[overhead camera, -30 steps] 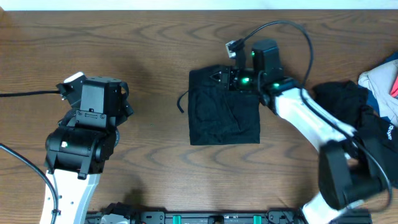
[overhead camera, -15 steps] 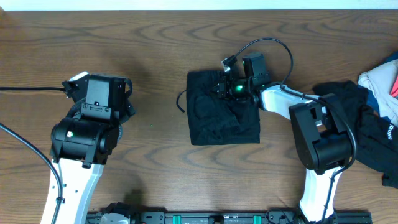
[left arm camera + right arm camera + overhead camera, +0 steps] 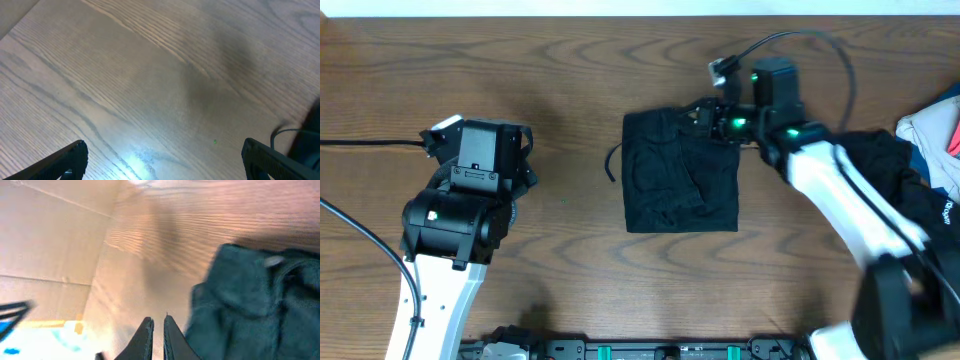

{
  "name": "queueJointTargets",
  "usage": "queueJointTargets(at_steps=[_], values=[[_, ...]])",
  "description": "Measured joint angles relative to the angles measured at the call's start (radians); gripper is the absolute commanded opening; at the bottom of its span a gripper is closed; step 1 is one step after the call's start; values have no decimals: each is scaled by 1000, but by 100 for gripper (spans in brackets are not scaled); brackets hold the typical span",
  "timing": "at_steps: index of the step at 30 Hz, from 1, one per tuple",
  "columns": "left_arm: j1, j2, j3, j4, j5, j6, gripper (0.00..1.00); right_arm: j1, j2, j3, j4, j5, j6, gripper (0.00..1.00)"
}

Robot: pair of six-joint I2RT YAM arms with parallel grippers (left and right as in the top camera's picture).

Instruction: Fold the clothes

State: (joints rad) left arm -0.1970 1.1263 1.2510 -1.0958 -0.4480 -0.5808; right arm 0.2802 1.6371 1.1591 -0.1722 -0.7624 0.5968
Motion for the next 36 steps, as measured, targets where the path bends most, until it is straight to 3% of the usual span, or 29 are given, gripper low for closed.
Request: queueJointTargets(at_steps=[6,10,19,30,36], values=[[0,0,0,0,0,0,98,53,-105,5,-250,17,4,4],[0,0,0,0,0,0,98,120,-76,-42,-280,64,3,4],[0,0,0,0,0,0,98,159,68,-267,-117,146,121,4],[0,0,0,0,0,0,98,113,129,-314,10,-19,168,1],[0,0,0,0,0,0,98,111,13,-325,158,-37,176,11]])
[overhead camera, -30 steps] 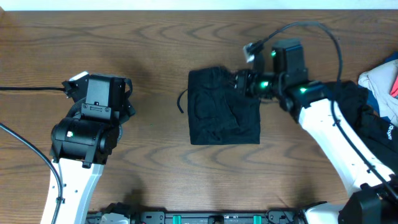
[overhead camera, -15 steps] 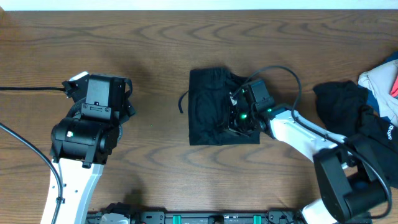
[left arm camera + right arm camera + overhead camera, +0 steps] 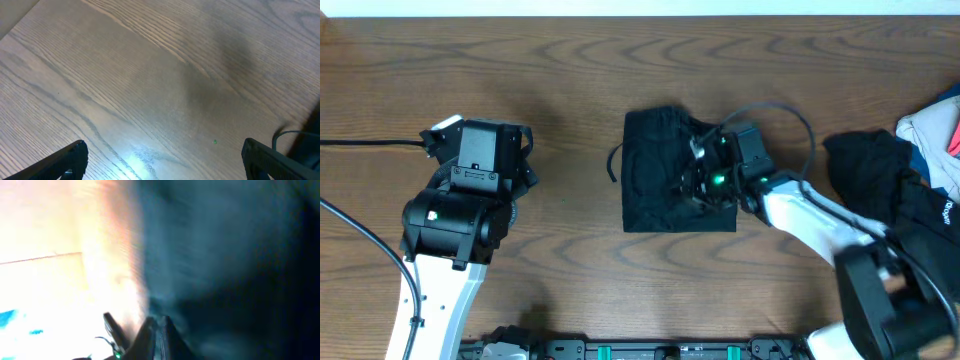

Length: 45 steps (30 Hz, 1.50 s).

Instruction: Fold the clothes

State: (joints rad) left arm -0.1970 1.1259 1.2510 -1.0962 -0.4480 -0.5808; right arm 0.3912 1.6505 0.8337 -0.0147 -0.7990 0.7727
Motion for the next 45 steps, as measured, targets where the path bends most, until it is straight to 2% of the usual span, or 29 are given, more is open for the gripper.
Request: queueJointTargets(at_steps=[5,10,15,22,32,37,41,45], values=[[0,0,0,0,0,0,98,-40,-186,29,202,-23,3,19],[0,0,0,0,0,0,98,-63,-231,48,291,-13,3,22],[0,0,0,0,0,0,98,-63,-126,48,384,-10,2,24],[0,0,0,0,0,0,98,-63,108,65,524,-10,2,25],[0,0,0,0,0,0,98,-67,462,194,548,-32,1,25],[0,0,0,0,0,0,98,-77,490,219,574,-77,3,21],[0,0,0,0,0,0,98,-86,489,217,681,-121,35,21],[0,0,0,-1,0,0,98,-110,409,216,697,-144,76,22]])
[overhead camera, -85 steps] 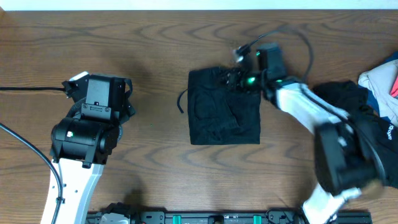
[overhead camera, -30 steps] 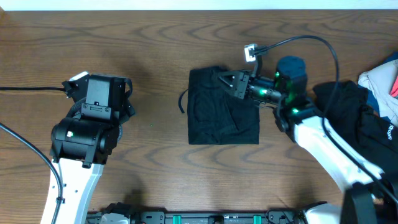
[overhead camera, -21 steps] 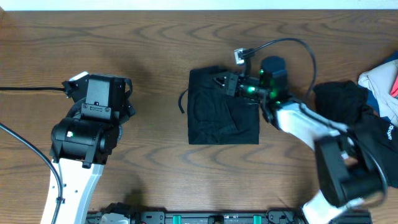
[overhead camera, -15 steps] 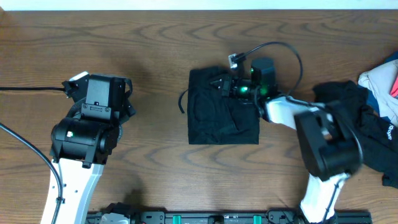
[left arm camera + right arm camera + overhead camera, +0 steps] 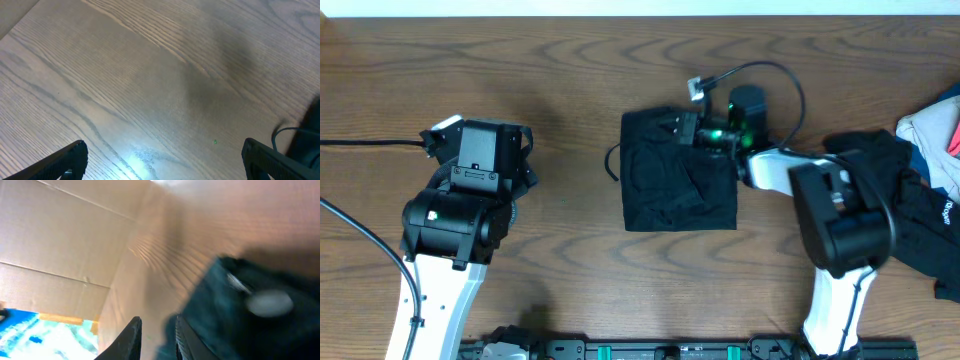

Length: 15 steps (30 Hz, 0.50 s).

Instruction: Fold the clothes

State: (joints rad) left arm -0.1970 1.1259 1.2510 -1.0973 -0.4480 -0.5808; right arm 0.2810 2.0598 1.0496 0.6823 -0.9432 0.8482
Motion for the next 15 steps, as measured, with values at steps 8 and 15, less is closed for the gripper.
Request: queueJointTargets(at_steps=[8,15], values=[[0,0,0,-4,0,0,98,4,-369,8,-214,-62,51,19],[0,0,0,-3,0,0,98,74,-423,4,-666,-99,11,16]])
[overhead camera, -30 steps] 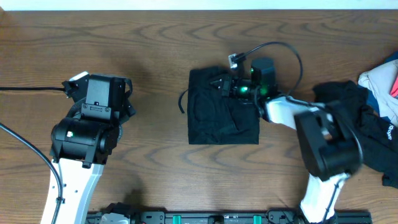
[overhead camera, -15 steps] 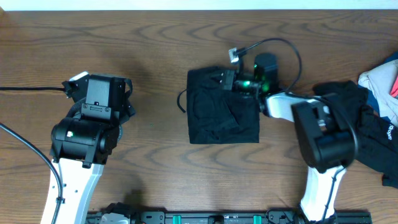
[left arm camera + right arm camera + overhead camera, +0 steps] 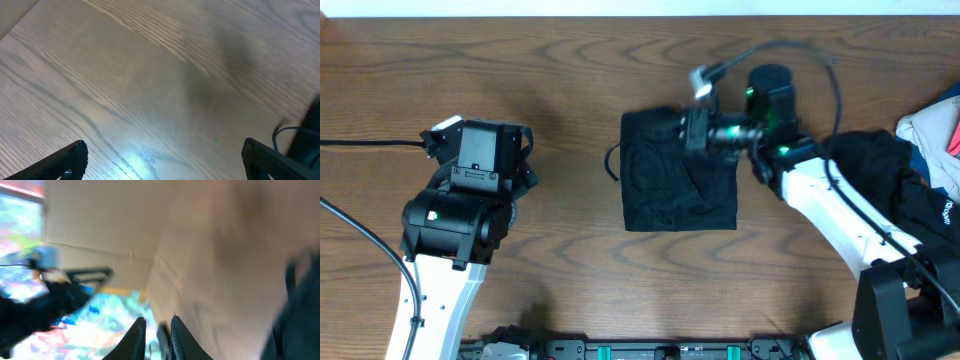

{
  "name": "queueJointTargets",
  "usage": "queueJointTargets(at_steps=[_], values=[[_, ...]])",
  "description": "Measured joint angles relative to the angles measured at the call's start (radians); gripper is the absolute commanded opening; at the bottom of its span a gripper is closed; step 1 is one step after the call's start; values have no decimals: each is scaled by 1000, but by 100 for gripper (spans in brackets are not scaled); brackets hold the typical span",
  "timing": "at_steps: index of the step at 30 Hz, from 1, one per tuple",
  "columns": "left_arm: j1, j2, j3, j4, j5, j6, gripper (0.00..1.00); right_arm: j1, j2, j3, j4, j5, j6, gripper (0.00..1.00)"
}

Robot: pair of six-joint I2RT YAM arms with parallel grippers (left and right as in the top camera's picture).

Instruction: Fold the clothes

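Note:
A black garment lies folded into a rough square at the table's middle, its drawstring trailing off the left edge. My right gripper hovers over the garment's top right corner, blurred. In the right wrist view its fingers stand a narrow gap apart with no cloth between them, and only a dark edge of the garment shows at the right. My left gripper is wide open over bare wood at the far left, its arm well away from the garment.
A heap of other clothes lies at the right edge: a black piece and white, pink and blue ones. The right arm crosses between the heap and the folded garment. A cable runs to the left arm.
The right gripper still sits at the garment's top right corner but now points out across the table, with far less cloth in its view. The right arm stretches diagonally. Garment and left arm unchanged.
The right gripper was shut at the garment's top right corner. Then it was shut low over the garment's right middle. Then it was back at the top edge, slightly open, and now stays there pointing leftward. The left arm never moved.

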State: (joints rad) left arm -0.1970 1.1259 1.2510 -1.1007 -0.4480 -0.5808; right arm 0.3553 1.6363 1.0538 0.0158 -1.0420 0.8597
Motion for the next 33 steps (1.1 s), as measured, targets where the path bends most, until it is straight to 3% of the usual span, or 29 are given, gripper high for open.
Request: queueJointTargets(at_steps=[4,10,15,19,24,28,33], values=[[0,0,0,0,0,0,98,42,38,-22,-163,63,-87,18],[0,0,0,0,0,0,98,49,161,-62,-179,129,-130,18],[0,0,0,0,0,0,98,45,313,-82,-154,51,-130,15],[0,0,0,0,0,0,98,29,370,-72,-98,-50,-130,8],[0,0,0,0,0,0,98,27,397,-80,5,-116,-127,8],[0,0,0,0,3,0,98,26,369,-98,56,-105,-105,13],[0,0,0,0,50,0,98,7,203,-110,91,-55,-98,28]])
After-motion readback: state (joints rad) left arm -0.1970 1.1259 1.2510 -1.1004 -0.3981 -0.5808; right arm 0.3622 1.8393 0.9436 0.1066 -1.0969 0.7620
